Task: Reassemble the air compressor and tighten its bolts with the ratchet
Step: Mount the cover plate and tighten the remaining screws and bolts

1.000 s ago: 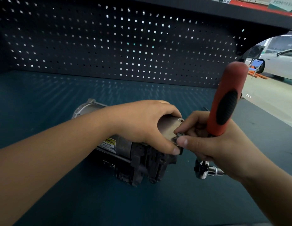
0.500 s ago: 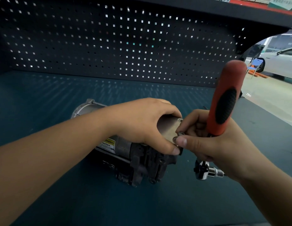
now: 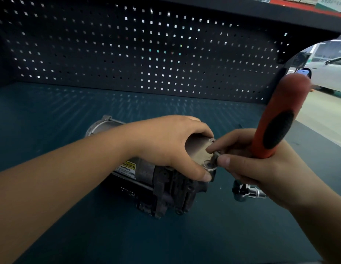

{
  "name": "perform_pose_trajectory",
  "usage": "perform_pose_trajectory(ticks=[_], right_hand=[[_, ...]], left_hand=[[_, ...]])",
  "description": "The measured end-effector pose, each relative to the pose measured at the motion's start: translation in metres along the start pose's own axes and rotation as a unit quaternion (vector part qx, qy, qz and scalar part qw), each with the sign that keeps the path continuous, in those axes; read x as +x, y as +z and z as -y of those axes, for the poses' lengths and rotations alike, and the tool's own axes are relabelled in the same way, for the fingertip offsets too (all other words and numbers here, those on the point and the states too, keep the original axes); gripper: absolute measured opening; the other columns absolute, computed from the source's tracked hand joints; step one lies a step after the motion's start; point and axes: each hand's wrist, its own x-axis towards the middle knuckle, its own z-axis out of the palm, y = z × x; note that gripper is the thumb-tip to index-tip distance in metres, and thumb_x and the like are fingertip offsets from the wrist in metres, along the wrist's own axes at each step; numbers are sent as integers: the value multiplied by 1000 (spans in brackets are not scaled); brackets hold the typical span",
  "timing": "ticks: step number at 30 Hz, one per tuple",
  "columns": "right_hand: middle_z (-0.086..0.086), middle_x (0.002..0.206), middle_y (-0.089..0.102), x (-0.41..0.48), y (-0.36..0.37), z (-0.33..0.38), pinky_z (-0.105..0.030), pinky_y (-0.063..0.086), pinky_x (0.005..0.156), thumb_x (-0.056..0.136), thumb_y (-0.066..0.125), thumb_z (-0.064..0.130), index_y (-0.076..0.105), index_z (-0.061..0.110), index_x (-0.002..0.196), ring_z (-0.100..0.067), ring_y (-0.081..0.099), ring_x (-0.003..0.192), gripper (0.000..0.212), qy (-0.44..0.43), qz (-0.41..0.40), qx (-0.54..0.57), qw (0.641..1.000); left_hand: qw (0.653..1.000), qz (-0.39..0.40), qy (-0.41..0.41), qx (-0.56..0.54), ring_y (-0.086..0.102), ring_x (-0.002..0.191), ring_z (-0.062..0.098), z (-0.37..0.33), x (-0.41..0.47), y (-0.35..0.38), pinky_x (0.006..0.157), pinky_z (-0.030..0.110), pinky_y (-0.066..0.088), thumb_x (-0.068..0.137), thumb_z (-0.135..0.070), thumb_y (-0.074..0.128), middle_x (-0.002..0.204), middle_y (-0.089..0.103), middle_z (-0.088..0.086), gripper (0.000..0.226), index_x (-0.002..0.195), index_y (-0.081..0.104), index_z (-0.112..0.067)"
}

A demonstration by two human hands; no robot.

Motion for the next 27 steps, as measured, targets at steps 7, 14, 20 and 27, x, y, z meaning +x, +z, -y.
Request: perform_pose_trajectory(ticks=[7, 14, 20, 27], right_hand=[[4, 61, 64, 3, -2, 2, -5, 38, 48, 68, 71, 9, 76, 21, 79, -1, 54, 47, 17, -18, 36, -14, 999], [-19, 73, 61, 4, -4, 0, -14, 41, 50, 58, 81, 31, 75, 19, 80, -10, 52, 51, 26, -5, 45, -45, 998], [-7, 73, 69, 7, -1, 0, -21, 52, 63, 58, 81, 19, 73, 24, 70, -14, 65, 66, 15, 6, 19, -67, 998], [-22, 66, 56, 4, 4, 2, -11, 35, 44, 57, 83, 27, 68, 23, 65, -1, 45, 46, 17, 28, 3, -73, 997]], left_hand=[[1000, -1, -1, -9, 49, 97, -4, 0, 0, 1, 80, 18, 41, 66, -52, 77, 99, 48, -24, 57, 115, 53, -37], [1000, -2, 2, -13, 50, 98, -2, -1, -1, 1, 86, 26, 45, 66, -51, 77, 100, 50, -22, 55, 114, 54, -36], [1000, -4, 7, -19, 50, 98, -1, -1, -1, 2, 88, 30, 45, 63, -52, 76, 99, 50, -22, 54, 109, 53, -38], [1000, -6, -5, -7, 51, 98, -3, -2, -1, 2, 87, 27, 45, 55, -59, 68, 99, 50, -24, 61, 110, 52, -40]])
